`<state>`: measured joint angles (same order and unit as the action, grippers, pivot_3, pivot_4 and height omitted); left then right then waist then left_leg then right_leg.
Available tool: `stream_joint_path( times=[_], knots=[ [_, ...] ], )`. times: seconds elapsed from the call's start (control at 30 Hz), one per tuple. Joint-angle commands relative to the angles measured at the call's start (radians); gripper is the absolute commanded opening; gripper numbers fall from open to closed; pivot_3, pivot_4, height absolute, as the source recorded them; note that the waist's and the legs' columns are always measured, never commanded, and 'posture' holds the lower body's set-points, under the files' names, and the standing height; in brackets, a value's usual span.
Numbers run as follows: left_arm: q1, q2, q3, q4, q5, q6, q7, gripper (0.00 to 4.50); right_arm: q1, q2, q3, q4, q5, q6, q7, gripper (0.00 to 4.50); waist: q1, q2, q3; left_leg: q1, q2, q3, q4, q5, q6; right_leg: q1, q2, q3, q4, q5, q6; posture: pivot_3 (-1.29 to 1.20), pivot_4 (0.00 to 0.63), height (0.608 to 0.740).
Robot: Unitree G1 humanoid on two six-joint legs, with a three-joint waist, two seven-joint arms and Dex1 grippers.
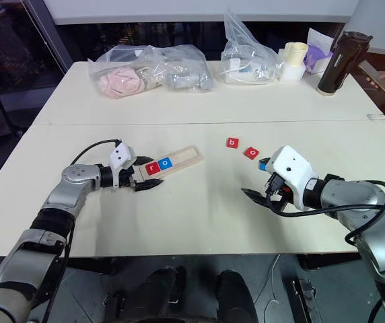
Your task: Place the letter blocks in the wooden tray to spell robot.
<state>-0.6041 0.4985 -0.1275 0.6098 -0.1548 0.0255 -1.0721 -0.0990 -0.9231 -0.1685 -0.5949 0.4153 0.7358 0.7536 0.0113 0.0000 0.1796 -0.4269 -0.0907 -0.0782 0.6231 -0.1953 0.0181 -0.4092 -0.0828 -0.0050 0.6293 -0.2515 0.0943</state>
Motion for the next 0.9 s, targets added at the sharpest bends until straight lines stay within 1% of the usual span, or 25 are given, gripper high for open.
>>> stream_joint_path(
  times=[0.03, 0.17, 0.27, 0.3, 0.33, 0.47, 0.6, 0.7, 0.9],
  knots=[
    [0.018, 0.008, -0.009, 0.065, 0.021, 0.044, -0.026, 4.50, -0.013, -0.006, -0.008, -0.029, 0.001, -0.011, 0.000, 4.46, 0.000, 0.000, 0.000, 0.000, 0.000, 0.000, 0.000, 0.000, 0.000, 0.000, 0.000, 0.000, 0.000, 0.000, 0.000, 0.00, 0.150, 0.738],
    [0.013, 0.005, -0.004, 0.085, 0.016, 0.061, -0.039, 4.50, -0.015, -0.006, -0.002, -0.027, -0.004, -0.015, 0.000, 4.46, 0.000, 0.000, -0.001, 0.001, 0.000, 0.000, 0.000, 0.000, 0.000, 0.000, 0.000, 0.000, 0.001, 0.000, 0.000, 0.00, 0.150, 0.738],
    [0.009, 0.004, -0.004, 0.102, 0.013, 0.073, -0.051, 3.61, -0.020, -0.004, 0.002, -0.025, -0.006, -0.016, -0.002, 4.50, -0.001, 0.001, -0.001, 0.001, 0.000, 0.000, 0.000, 0.000, 0.000, 0.000, 0.000, 0.000, 0.001, 0.000, 0.000, 0.00, 0.150, 0.738],
    [0.009, 0.004, -0.003, 0.107, 0.015, 0.072, -0.054, 3.21, -0.020, -0.003, 0.003, -0.025, -0.007, -0.016, -0.002, 4.50, -0.001, 0.001, -0.001, 0.001, 0.000, 0.000, 0.000, 0.000, 0.000, 0.000, 0.000, 0.000, 0.001, 0.000, 0.000, 0.00, 0.150, 0.738],
    [0.008, 0.003, -0.002, 0.111, 0.016, 0.070, -0.055, 3.14, -0.020, -0.003, 0.003, -0.025, -0.007, -0.016, -0.002, 4.50, -0.002, 0.000, -0.001, 0.001, 0.000, 0.000, 0.000, 0.000, 0.000, 0.000, 0.000, 0.000, 0.001, 0.000, 0.000, 0.00, 0.150, 0.738],
    [0.015, 0.007, -0.013, 0.104, 0.032, 0.046, -0.065, 3.15, -0.019, -0.002, 0.000, -0.027, -0.009, -0.016, -0.003, 4.50, -0.002, 0.001, -0.001, 0.001, 0.000, 0.000, 0.000, 0.000, 0.000, 0.000, 0.000, 0.000, 0.001, 0.000, 0.000, 0.00, 0.150, 0.738],
    [0.040, 0.013, -0.030, 0.054, 0.047, 0.027, -0.065, 3.15, -0.019, -0.003, 0.001, -0.026, -0.010, -0.015, -0.003, 4.50, -0.002, 0.001, -0.001, 0.001, 0.000, 0.000, 0.000, 0.000, 0.000, 0.000, 0.000, 0.000, 0.001, 0.000, 0.000, 0.00, 0.150, 0.738],
    [0.071, 0.017, -0.040, -0.008, 0.044, 0.019, -0.082, 3.15, -0.018, -0.002, 0.003, -0.027, -0.013, -0.017, -0.004, 4.50, 0.000, 0.001, -0.001, 0.001, 0.000, 0.000, 0.000, 0.000, 0.000, 0.000, 0.000, 0.000, 0.001, 0.000, 0.000, 0.00, 0.150, 0.738],
    [0.152, 0.025, -0.068, -0.232, 0.017, 0.073, -0.121, 3.15, -0.029, 0.002, 0.015, -0.018, -0.018, -0.023, -0.006, 4.50, 0.001, 0.001, -0.002, 0.000, 0.000, 0.000, -0.001, 0.000, 0.000, 0.000, 0.000, 0.001, 0.000, -0.001, -0.002, 0.00, 0.150, 0.738]
  ],
)
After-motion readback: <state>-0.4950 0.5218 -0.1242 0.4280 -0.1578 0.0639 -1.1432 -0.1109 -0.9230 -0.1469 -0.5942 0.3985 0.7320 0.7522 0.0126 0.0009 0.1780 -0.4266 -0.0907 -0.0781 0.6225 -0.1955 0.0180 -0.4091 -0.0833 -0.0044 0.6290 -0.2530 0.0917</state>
